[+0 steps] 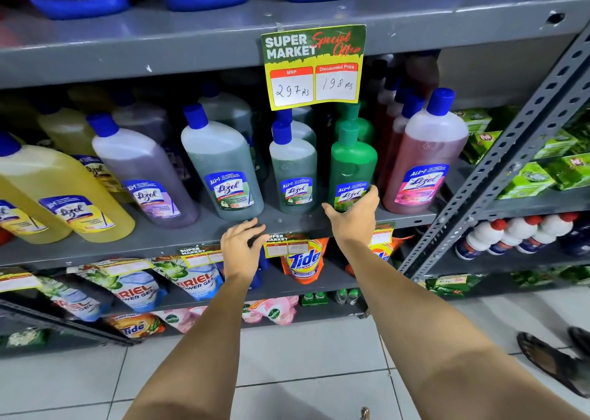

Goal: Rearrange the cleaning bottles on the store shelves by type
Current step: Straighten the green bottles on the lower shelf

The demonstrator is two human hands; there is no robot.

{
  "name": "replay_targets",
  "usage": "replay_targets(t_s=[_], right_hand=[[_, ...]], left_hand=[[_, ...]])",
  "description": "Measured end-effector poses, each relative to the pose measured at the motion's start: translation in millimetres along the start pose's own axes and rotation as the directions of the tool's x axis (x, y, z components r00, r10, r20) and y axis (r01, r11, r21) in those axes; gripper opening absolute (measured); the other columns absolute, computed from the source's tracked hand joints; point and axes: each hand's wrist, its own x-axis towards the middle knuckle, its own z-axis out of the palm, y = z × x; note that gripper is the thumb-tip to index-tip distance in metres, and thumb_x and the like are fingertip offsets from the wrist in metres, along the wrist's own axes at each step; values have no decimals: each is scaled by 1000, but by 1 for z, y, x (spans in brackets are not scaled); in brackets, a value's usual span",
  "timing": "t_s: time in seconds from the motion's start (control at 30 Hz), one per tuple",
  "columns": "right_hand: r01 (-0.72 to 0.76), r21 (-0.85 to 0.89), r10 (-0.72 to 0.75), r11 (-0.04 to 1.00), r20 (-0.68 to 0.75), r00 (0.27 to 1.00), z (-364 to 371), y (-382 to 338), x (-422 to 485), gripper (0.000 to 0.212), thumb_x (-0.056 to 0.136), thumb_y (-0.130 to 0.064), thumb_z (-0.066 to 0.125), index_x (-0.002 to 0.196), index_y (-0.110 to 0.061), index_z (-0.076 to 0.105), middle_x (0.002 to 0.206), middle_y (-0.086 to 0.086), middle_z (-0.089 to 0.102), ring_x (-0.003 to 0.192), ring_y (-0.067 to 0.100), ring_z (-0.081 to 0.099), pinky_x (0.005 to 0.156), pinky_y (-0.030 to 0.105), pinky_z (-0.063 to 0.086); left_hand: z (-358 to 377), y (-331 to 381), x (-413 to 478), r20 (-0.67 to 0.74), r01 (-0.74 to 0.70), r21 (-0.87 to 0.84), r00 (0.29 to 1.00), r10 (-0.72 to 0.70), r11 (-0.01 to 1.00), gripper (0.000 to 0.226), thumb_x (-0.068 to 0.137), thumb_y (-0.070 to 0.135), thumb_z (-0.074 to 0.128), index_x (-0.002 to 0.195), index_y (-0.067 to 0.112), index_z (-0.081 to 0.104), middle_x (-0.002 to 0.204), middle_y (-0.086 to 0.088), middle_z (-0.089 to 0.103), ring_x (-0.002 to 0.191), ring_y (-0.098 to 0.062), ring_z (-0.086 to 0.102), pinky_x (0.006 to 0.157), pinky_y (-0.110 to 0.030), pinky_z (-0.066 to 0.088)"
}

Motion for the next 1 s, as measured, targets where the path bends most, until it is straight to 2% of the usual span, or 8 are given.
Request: replay_targets(t_s=[0.27,0.4,0.47,0.53,0.6,0.7,0.87,1.0], right_hand=[[28,-2,-28,1000,22,999,0,4,7,97,65,-31,89,139,-12,29,134,9,44,121,31,52,96,46,50],[48,24,-48,999,22,999,-10,-1,0,110,65,-31,90,148,-3,22,144,18,36,136,34,35,111,47,35],[147,109,-138,983,-87,987,-20,-14,-18,101,71,-31,85,147,0,26,143,21,38,137,37,34,113,47,31],[312,231,-270,922,-195,943,-28,-39,-41,73,81,-26,77,140,-3,40,131,11,48,125,31,46,105,47,40],[493,349,-439,797,-225,870,-33,-79,-66,43,87,-20,68,125,-7,52,115,-1,51,108,19,53,91,38,48],[690,443,-673,572,-227,704,-33,-148,-96,21,88,-18,58,107,-8,61,101,-3,56,94,14,56,81,32,49],[908,346,-902,238,-269,339,-4,-257,-127,16,86,-11,58,99,-5,65,95,10,66,91,23,60,85,31,49],[950,256,-931,181,-267,249,47,-338,-165,21,84,-13,57,100,-4,67,99,10,67,93,28,60,87,36,49]], left_hand=[[-8,5,1,40,-12,48,999,10,999,26,82,22,74,107,17,74,121,-1,67,114,-23,54,106,-44,34],[-23,13,4,173,-92,186,983,60,978,35,84,34,70,114,17,70,130,-1,62,120,-24,53,106,-44,36],[-36,18,2,148,-145,231,983,112,962,39,87,45,62,110,16,72,128,-3,63,116,-26,57,102,-45,42],[-57,28,-1,50,-184,226,983,177,957,47,88,54,49,104,16,73,122,-3,66,108,-25,61,95,-43,48],[-90,40,0,-81,-256,204,957,277,945,41,91,47,49,100,16,74,118,-1,67,103,-21,63,91,-39,49],[-156,57,11,-246,-348,246,880,406,905,37,96,40,47,99,13,73,117,-2,67,104,-16,61,92,-32,46],[-287,60,49,-403,-400,359,749,527,843,30,94,31,51,99,10,72,115,-7,66,105,-19,60,96,-29,43],[-391,38,74,-443,-387,459,681,583,800,25,92,24,56,103,6,70,115,-12,65,106,-23,58,95,-37,46]])
